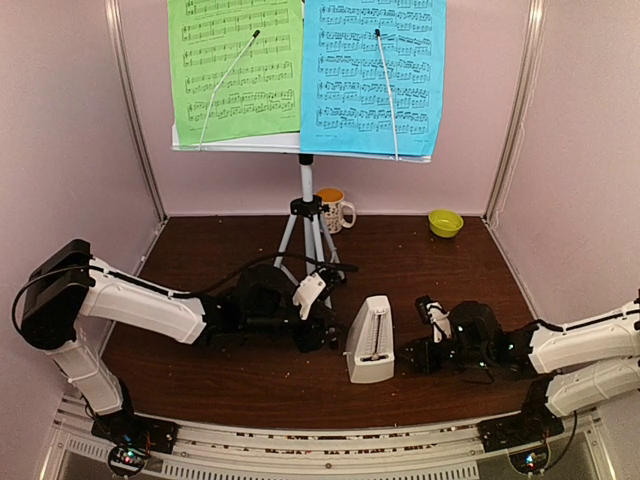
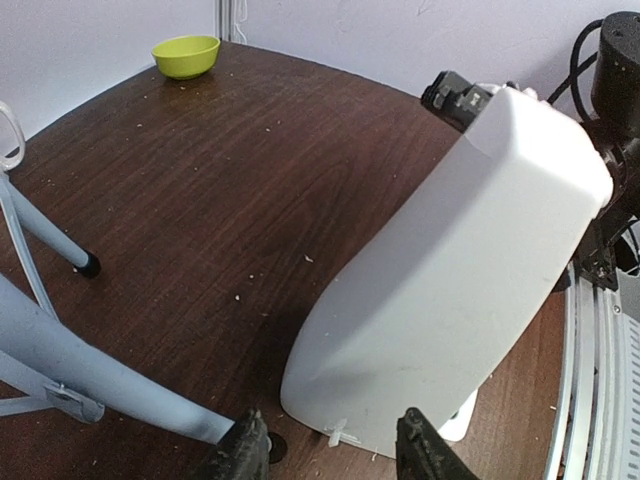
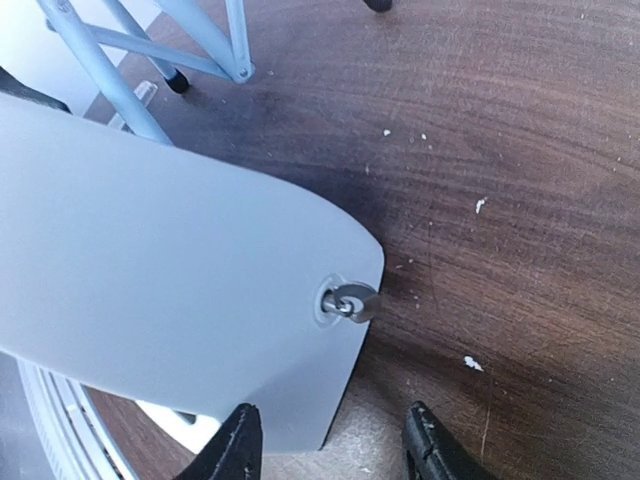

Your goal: Set up the instrument practice props

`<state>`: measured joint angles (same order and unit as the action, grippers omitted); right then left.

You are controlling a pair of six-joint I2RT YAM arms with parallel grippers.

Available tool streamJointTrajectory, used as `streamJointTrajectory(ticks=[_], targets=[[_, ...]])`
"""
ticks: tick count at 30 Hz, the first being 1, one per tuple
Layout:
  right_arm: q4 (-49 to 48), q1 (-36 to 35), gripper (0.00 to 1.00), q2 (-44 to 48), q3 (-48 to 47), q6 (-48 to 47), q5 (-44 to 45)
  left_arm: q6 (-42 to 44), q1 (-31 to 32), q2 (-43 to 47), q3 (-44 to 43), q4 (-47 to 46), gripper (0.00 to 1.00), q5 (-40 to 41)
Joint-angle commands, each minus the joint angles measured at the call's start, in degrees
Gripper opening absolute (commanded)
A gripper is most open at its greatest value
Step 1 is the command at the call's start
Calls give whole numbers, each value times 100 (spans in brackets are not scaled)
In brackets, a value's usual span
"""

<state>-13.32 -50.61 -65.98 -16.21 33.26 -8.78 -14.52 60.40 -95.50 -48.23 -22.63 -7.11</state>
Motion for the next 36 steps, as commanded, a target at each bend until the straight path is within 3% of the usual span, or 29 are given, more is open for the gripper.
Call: streamJointTrajectory(ticks=[1,6,10,23,36], targets=[[338,-47,53,478,41,-144,99,-25,-63,144,83,-252,45,14],[948,-57,82,1332,48,-206,222,1,-80,173,127,-267,45,14],[923,-152,92,1945,-18,-137,431,11,-81,152,147,-356,45,-21],[741,-739,95,1334,-888,-544,582,-37,-81,120,138,-406,45,-81],[710,-780,82,721,-1351,-527,1113,-24,-81,111,129,-382,45,-90]])
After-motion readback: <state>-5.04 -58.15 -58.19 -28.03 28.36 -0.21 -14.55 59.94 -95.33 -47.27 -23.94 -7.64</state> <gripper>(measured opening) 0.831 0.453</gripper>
